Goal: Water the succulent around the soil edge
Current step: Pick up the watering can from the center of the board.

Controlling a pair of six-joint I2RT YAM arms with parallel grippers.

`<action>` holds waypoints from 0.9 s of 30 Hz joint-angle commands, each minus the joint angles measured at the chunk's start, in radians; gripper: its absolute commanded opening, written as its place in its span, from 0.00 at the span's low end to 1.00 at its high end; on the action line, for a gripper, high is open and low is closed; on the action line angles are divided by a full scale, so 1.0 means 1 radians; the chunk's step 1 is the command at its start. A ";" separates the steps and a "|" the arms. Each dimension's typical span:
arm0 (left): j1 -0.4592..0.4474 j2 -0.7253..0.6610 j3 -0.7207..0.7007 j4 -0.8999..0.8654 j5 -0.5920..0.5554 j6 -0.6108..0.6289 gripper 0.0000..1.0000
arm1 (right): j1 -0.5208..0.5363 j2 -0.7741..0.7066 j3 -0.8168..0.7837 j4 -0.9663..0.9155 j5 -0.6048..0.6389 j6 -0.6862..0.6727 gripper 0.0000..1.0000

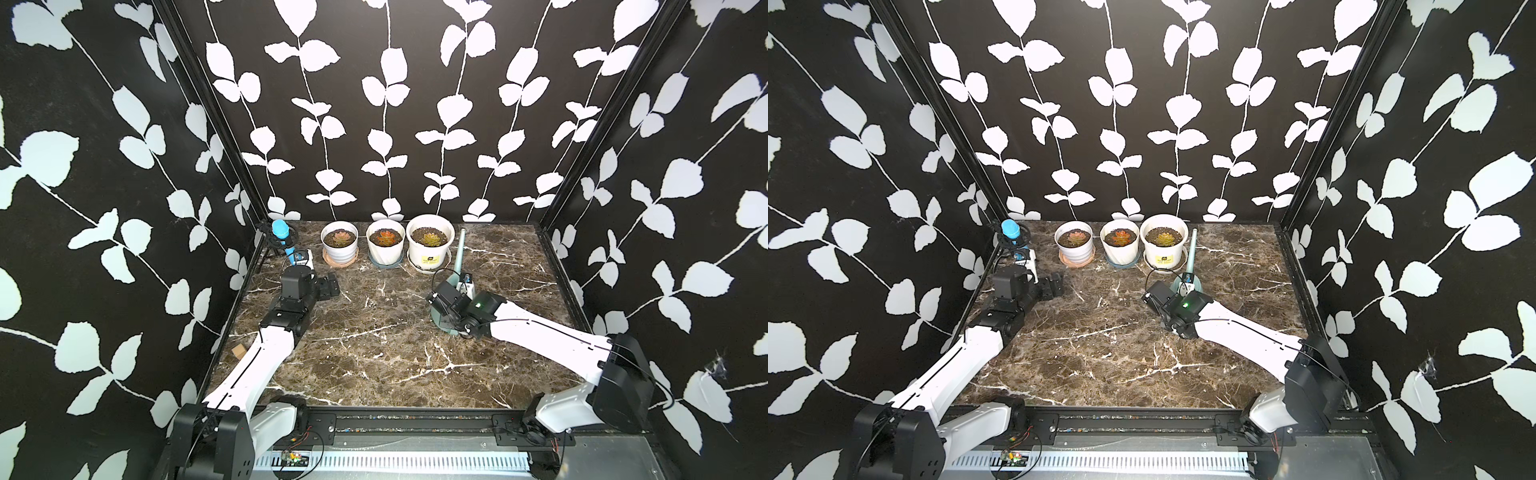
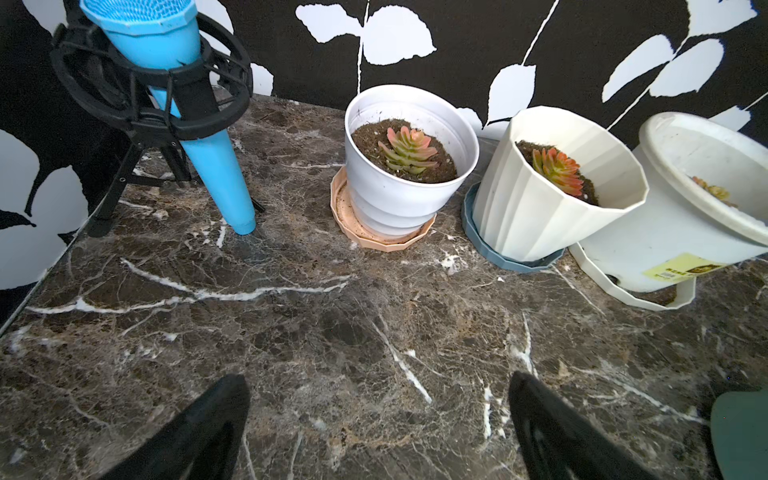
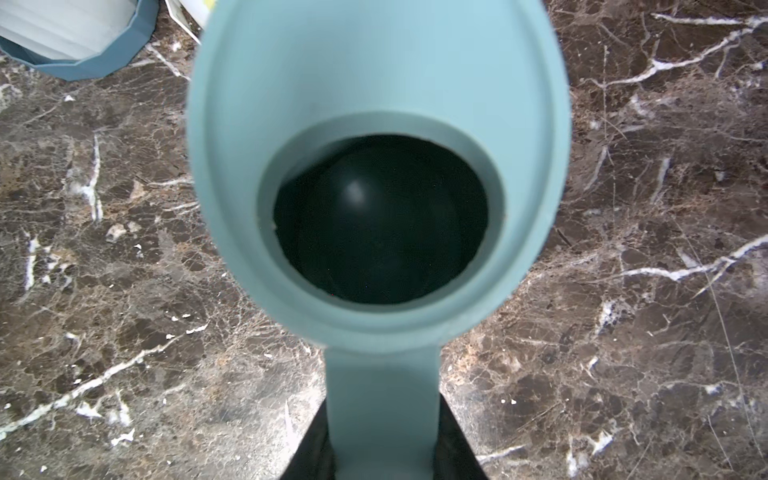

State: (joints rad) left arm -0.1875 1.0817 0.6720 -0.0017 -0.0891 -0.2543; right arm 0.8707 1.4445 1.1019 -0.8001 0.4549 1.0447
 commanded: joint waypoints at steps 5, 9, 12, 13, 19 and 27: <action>-0.005 -0.005 0.021 -0.006 -0.001 -0.001 0.99 | 0.005 -0.061 -0.013 -0.092 0.040 -0.018 0.00; -0.007 -0.007 0.021 -0.007 -0.001 0.000 0.99 | 0.005 -0.093 0.004 -0.127 0.039 -0.043 0.00; -0.006 -0.009 0.021 -0.009 -0.003 0.001 0.99 | 0.005 -0.128 0.029 -0.164 0.036 -0.081 0.00; -0.007 -0.010 0.021 -0.010 -0.004 0.001 0.99 | 0.004 -0.142 0.035 -0.178 0.036 -0.091 0.00; -0.008 -0.003 0.026 -0.007 -0.001 0.001 0.99 | 0.005 -0.249 0.054 -0.209 0.021 -0.176 0.00; -0.008 -0.012 0.025 -0.009 -0.006 0.005 0.99 | 0.004 -0.501 -0.128 -0.023 -0.036 -0.331 0.00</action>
State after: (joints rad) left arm -0.1898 1.0817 0.6724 -0.0021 -0.0895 -0.2539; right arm 0.8711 1.0187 1.0420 -0.9215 0.4175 0.7994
